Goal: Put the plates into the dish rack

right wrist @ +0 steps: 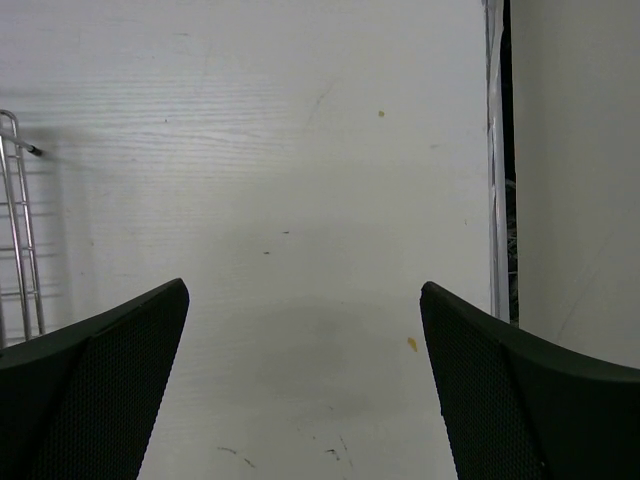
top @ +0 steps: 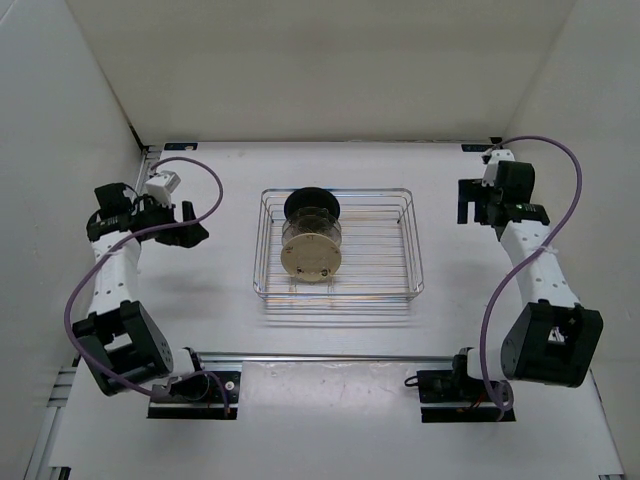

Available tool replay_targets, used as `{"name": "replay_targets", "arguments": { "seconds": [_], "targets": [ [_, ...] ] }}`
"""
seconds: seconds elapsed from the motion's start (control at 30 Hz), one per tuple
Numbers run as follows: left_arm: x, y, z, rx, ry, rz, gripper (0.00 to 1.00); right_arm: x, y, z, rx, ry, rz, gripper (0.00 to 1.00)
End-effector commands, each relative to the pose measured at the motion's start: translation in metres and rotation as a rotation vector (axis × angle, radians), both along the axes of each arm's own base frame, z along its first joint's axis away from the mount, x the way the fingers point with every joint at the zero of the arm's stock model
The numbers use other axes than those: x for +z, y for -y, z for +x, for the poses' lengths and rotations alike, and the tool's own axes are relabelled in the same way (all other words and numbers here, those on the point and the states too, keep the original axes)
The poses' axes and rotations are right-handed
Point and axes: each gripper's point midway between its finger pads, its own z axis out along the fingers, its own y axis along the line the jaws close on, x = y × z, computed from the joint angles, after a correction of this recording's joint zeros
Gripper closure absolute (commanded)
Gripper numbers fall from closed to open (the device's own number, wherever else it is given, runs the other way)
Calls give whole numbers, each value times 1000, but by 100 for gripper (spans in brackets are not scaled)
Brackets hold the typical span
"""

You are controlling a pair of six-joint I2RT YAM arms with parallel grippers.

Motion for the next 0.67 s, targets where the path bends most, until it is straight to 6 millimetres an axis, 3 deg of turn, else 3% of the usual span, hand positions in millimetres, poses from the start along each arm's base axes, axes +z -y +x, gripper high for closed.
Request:
{"name": "replay_targets", "arguments": {
  "seconds": [0.0, 0.23, 0.37, 0.63],
  "targets": [
    [19, 1, 16, 31, 48, 52, 0, 16, 2, 3, 8, 76, 32, 0],
    [19, 21, 27, 32, 47, 116, 0, 8, 11, -1, -1, 57, 43, 0],
    [25, 20, 28, 41, 71, 138, 0, 4, 9, -3, 7, 49, 51, 0],
    [17, 24, 22, 25, 56, 141, 0, 6, 9, -3, 24, 65, 65, 0]
  ]
}}
